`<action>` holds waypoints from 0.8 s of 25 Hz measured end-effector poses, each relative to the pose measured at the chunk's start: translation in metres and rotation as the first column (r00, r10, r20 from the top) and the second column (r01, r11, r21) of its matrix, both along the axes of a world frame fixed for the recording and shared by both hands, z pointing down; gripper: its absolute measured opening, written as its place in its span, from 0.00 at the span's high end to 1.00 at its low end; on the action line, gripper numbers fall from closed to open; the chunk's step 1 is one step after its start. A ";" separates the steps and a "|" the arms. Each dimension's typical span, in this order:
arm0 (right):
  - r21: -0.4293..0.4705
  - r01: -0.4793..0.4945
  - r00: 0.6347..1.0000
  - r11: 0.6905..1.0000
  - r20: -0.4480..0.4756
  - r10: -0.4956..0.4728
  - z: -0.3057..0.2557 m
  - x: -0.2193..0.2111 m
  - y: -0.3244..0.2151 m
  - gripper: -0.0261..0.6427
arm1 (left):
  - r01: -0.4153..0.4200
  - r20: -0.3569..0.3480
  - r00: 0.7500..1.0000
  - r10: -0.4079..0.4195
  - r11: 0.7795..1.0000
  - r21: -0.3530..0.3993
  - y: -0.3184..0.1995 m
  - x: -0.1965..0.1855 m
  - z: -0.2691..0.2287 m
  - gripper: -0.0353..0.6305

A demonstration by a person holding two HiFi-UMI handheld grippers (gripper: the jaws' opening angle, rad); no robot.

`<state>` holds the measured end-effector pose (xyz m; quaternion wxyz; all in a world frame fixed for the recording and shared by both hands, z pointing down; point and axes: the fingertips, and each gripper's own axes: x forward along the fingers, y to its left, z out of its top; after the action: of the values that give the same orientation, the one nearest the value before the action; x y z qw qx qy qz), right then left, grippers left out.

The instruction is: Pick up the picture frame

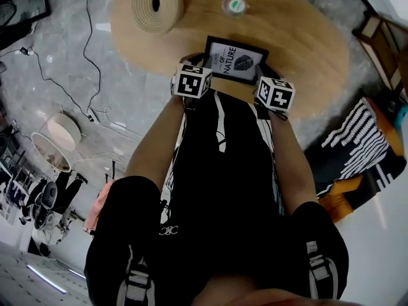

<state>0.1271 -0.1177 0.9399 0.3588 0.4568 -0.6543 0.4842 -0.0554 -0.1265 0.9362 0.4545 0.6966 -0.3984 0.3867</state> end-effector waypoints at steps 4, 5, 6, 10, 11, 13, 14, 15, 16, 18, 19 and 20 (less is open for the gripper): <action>0.122 -0.035 0.999 0.992 0.009 0.034 -0.079 0.000 -0.010 0.82 | -0.022 -0.015 1.000 0.024 0.992 0.122 -0.013 -0.001 -0.079 0.81; 0.159 -0.046 0.999 0.986 0.014 0.044 -0.102 0.001 -0.014 0.82 | -0.026 -0.022 0.999 0.029 0.987 0.157 -0.018 0.000 -0.101 0.81; 0.198 -0.057 0.998 0.979 0.019 0.054 -0.126 0.002 -0.018 0.82 | -0.028 -0.027 0.999 0.034 0.981 0.193 -0.023 0.001 -0.124 0.82; 0.353 -0.095 0.995 0.931 0.035 0.089 -0.225 0.012 -0.028 0.82 | -0.028 -0.040 0.998 0.043 0.944 0.327 -0.037 0.010 -0.220 0.82; 0.387 -0.104 0.995 0.916 0.042 0.095 -0.251 0.014 -0.028 0.82 | -0.028 -0.045 0.998 0.047 0.934 0.356 -0.038 0.013 -0.244 0.82; 0.458 -0.118 0.993 0.881 0.058 0.103 -0.303 0.019 -0.028 0.83 | -0.029 -0.059 0.996 0.059 0.909 0.417 -0.038 0.017 -0.293 0.82; 0.496 -0.121 0.993 0.860 0.063 0.103 -0.330 0.020 -0.030 0.83 | -0.030 -0.067 0.996 0.067 0.892 0.451 -0.040 0.018 -0.319 0.82; 0.534 -0.122 0.993 0.836 0.068 0.101 -0.356 0.021 -0.033 0.83 | -0.029 -0.073 0.995 0.074 0.873 0.487 -0.043 0.019 -0.344 0.82; 0.572 -0.123 0.992 0.811 0.073 0.099 -0.381 0.020 -0.038 0.83 | -0.028 -0.078 0.994 0.080 0.852 0.523 -0.048 0.018 -0.368 0.82; 0.642 -0.127 0.992 0.756 0.080 0.099 -0.427 0.020 -0.047 0.83 | -0.024 -0.084 0.992 0.090 0.809 0.587 -0.057 0.018 -0.412 0.82; 0.674 -0.129 0.992 0.727 0.081 0.100 -0.450 0.020 -0.049 0.83 | -0.023 -0.084 0.992 0.094 0.788 0.616 -0.060 0.019 -0.433 0.82; 0.704 -0.128 0.992 0.698 0.081 0.101 -0.472 0.021 -0.051 0.83 | -0.023 -0.083 0.992 0.099 0.765 0.644 -0.061 0.020 -0.455 0.82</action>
<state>0.1482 -0.1690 0.4677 0.1133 0.5903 -0.7666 0.2257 -0.0356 -0.1876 0.4814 0.1980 0.8429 -0.4576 0.2023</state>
